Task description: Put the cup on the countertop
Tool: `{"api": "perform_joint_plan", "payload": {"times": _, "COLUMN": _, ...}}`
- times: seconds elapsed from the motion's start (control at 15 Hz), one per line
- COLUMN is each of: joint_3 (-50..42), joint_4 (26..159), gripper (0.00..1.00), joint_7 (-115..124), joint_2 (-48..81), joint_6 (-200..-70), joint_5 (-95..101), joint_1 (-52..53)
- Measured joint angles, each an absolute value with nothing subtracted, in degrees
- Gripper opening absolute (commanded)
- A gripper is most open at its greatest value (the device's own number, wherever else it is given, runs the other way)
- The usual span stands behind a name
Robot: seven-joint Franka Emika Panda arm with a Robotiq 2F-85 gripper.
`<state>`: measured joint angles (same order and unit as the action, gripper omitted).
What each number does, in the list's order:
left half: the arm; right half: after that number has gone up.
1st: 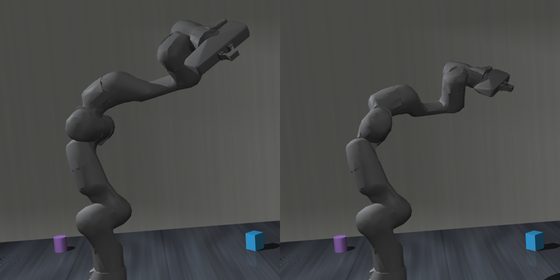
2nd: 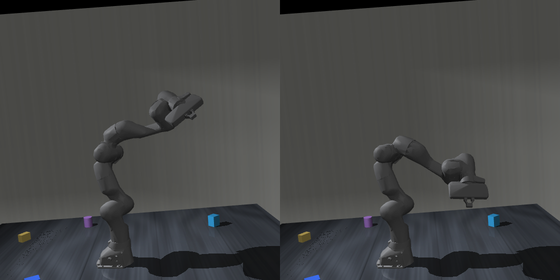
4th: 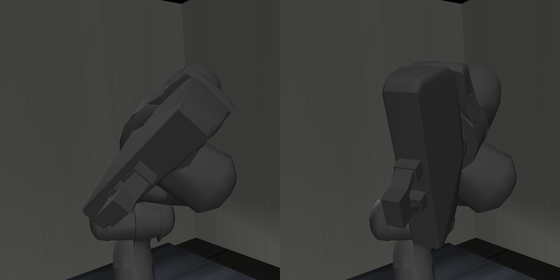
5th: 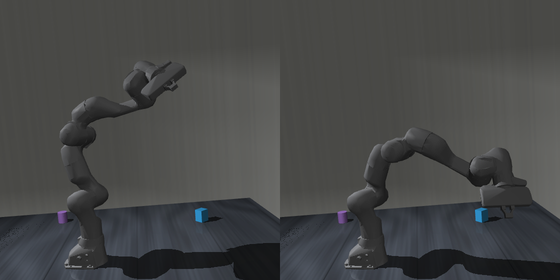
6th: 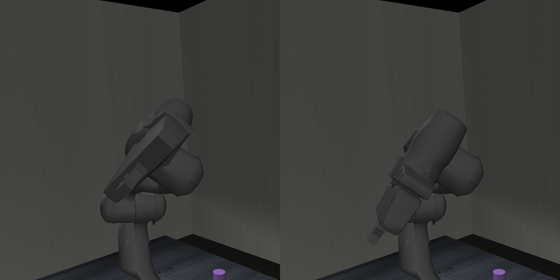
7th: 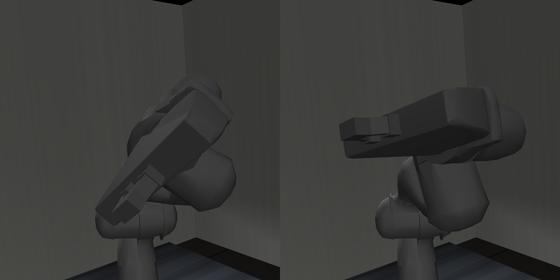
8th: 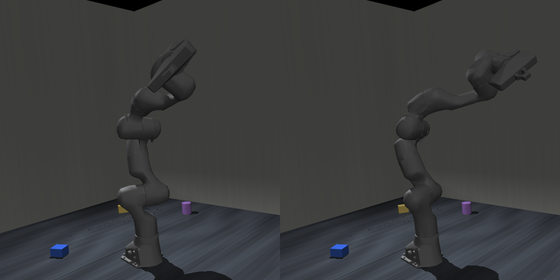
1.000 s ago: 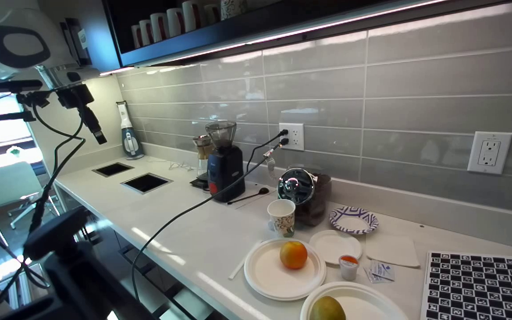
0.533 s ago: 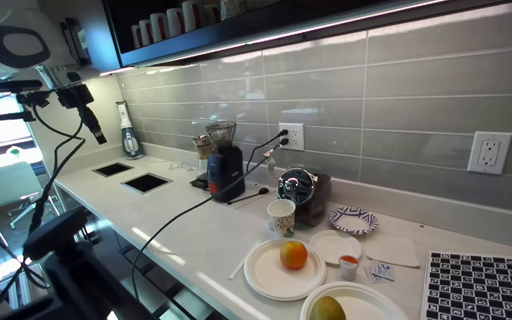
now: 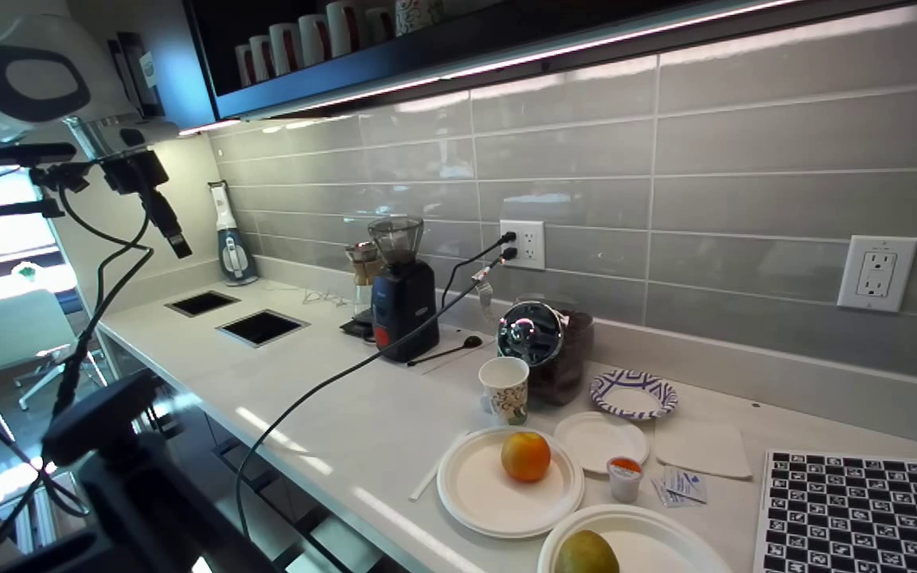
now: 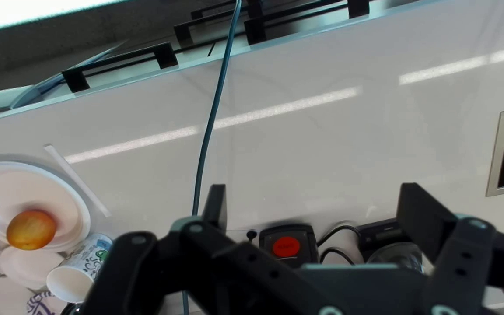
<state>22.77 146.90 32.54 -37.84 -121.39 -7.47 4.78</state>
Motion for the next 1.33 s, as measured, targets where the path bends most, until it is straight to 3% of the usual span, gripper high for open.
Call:
{"api": "perform_joint_plan", "payload": {"times": 0.8, "joint_3": 12.4, "joint_4": 141.14, "gripper": 1.0, "joint_7": 29.69, "joint_2": -47.0, "joint_6": -121.63, "joint_5": 4.64, "joint_1": -5.22}}
{"api": "perform_joint_plan", "payload": {"times": 1.33, "joint_3": 9.54, "joint_4": 133.85, "gripper": 1.0, "joint_7": 20.56, "joint_2": -44.34, "joint_6": -128.21, "joint_5": 12.13, "joint_1": -9.1}}
